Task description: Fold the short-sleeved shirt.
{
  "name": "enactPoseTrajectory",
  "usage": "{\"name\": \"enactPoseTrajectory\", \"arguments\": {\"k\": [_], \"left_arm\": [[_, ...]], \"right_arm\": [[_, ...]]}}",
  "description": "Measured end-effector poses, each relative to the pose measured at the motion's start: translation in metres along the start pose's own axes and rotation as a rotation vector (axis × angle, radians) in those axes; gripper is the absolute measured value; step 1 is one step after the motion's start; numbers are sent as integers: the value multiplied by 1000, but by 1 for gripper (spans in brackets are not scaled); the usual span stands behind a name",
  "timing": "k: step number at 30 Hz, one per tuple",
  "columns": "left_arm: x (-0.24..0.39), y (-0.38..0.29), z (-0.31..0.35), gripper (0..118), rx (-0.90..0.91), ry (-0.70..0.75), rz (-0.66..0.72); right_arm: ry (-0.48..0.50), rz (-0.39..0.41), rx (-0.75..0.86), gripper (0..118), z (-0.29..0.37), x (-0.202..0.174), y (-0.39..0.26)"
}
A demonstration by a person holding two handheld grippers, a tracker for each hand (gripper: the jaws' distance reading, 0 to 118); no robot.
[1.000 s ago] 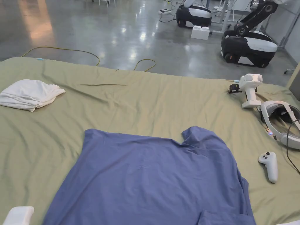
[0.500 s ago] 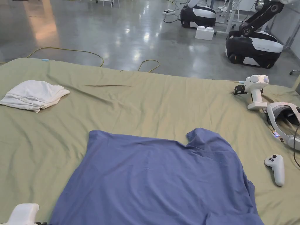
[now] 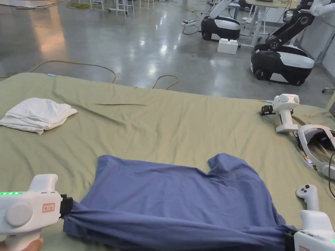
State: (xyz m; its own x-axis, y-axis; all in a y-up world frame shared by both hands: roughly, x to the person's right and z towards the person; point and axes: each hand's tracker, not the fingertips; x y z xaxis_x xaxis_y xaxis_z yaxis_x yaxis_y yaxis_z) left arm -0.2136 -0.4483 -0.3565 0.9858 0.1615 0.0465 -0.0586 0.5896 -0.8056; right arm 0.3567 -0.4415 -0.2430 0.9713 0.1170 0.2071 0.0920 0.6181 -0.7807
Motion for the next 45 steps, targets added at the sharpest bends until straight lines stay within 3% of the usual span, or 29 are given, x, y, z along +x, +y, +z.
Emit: {"name": "enactPoseTrajectory", "arguments": {"k": [3,15,17,18,19,20,25,28,34,38,39,40,41,45], "left_arm": [[0,19,-20,6,-7,2,16],[-8,40,-93,6,-115,22,67],[-7,39,-95,13,-123,24,62],[-6,39,-94,18,-124,23,59],[-5,38,-91,22,-120,27,50],[-5,37,-86,31,-109,26,43],[3,36,-49,46,4,-7,25],[10,33,-27,47,122,-30,-25],[41,8,25,46,367,2,-92],[57,-16,52,45,529,24,-105],[60,-20,58,44,560,28,-114],[64,-24,63,40,593,43,-127],[69,-29,69,30,619,57,-152],[84,-40,83,3,684,116,-193]], "right_arm": [[35,-33,-12,7,-25,1,16],[32,-2,-63,9,-97,-12,34],[12,9,-68,16,-99,-16,31],[-1,16,-65,24,-98,-17,31],[-19,22,-60,41,-96,-19,29],[-39,21,-43,61,-92,-19,29],[-32,-56,97,63,-50,-15,31],[-10,-91,234,63,-19,-17,32],[20,-77,549,63,40,-41,19],[21,-102,697,58,69,-60,9],[10,-109,720,49,70,-63,7],[-8,-111,741,30,75,-67,5],[-20,-114,753,12,79,-72,5],[19,-122,798,1,88,-78,4]]}}
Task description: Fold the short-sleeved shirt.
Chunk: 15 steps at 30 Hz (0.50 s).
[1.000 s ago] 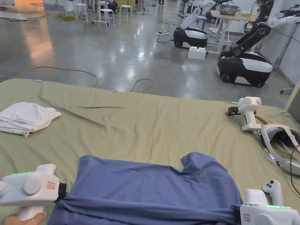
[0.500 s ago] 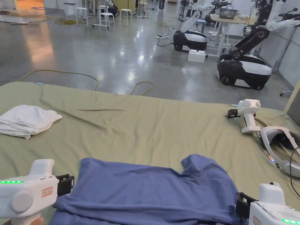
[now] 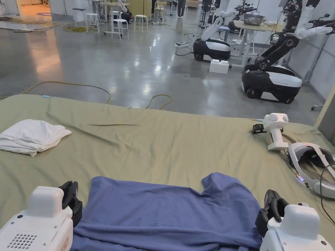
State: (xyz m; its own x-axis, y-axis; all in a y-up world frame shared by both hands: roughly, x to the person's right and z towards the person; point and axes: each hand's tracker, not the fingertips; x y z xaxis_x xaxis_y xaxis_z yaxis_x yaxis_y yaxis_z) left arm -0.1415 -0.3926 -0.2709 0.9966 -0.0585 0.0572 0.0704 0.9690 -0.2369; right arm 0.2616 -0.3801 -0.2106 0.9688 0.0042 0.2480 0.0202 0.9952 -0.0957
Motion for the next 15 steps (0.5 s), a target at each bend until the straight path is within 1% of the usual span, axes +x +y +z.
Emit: {"name": "enactPoseTrajectory", "arguments": {"k": [2,3,6,9,12,15], "left_arm": [[1,1,8,0,17,-15,5],[2,2,11,0,28,-16,5],[-1,2,15,0,36,-20,6],[-10,-3,10,0,-5,-13,19],[-27,-13,-9,0,-159,-28,62],[-47,-31,-36,0,-352,-57,129]], "right_arm": [[-19,47,18,0,2,-8,1],[1,59,29,0,4,-9,2],[14,70,47,0,9,-15,3],[21,72,51,0,10,-15,4],[26,62,28,0,8,-14,2],[26,54,-16,0,5,-9,-4]]}}
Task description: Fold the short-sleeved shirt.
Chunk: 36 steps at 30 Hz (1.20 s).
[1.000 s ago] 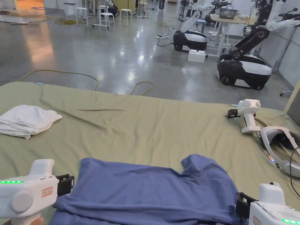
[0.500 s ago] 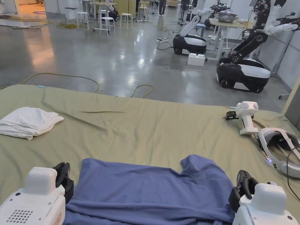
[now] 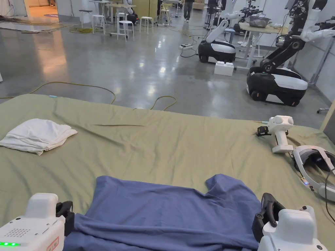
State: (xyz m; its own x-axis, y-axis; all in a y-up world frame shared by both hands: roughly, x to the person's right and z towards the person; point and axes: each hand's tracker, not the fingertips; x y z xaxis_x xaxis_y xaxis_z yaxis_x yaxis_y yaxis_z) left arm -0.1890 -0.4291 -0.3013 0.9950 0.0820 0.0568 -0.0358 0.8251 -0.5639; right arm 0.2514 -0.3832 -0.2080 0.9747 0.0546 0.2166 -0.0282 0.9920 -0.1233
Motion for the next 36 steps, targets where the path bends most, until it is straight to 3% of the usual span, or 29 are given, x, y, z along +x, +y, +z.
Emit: {"name": "enactPoseTrajectory", "arguments": {"k": [5,9,12,16,22,26,28,30,32,33,34,36], "left_arm": [[-29,-10,-55,3,-280,-3,84],[-40,-17,-89,46,-426,-38,139],[-38,-22,-107,61,-505,29,104],[-31,-41,-137,61,-645,65,51],[2,-42,-123,51,-605,139,-45],[15,-42,-121,18,-600,97,-196],[12,-41,-115,9,-589,86,-187],[6,-39,-107,8,-555,68,-144],[-4,-38,-100,8,-516,58,-104],[-6,-37,-96,8,-514,56,-98],[-7,-36,-92,8,-507,54,-96],[-8,-34,-86,8,-494,50,-91]], "right_arm": [[-2,-6,-58,0,-4,9,-11],[-12,-3,-94,0,-6,14,-19],[-22,4,-116,0,-7,18,-24],[-34,10,-147,0,-8,23,-30],[-43,4,-196,0,-11,32,-40],[-71,-8,-262,0,-16,43,-47],[-107,14,-318,0,-21,53,-53],[-123,21,-382,11,-28,65,-57],[-108,-13,-464,48,-36,83,-64],[-99,-29,-514,59,-42,91,-68],[-88,-39,-565,65,-48,98,-70],[-69,-42,-631,65,-58,107,-77]]}}
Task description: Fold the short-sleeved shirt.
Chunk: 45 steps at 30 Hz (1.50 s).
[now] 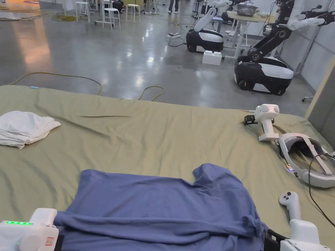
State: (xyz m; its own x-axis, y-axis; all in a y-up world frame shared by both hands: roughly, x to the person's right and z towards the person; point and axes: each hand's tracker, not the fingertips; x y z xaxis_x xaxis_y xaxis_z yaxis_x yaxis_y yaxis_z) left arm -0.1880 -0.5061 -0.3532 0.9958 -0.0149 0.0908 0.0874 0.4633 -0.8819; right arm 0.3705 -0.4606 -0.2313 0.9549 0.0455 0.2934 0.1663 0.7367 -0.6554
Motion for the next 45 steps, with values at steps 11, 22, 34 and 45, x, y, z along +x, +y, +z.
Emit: {"name": "enactPoseTrajectory", "arguments": {"k": [11,22,34,45], "left_arm": [[-4,1,8,8,41,-13,29],[-3,2,16,8,71,-11,36],[-18,30,91,8,244,-19,42],[-26,-59,75,8,62,-42,75]], "right_arm": [[81,145,-354,62,-99,-12,-20],[96,201,-280,10,-82,-23,-25],[79,223,-178,10,0,-10,26],[84,257,-350,10,29,-4,-50]]}}
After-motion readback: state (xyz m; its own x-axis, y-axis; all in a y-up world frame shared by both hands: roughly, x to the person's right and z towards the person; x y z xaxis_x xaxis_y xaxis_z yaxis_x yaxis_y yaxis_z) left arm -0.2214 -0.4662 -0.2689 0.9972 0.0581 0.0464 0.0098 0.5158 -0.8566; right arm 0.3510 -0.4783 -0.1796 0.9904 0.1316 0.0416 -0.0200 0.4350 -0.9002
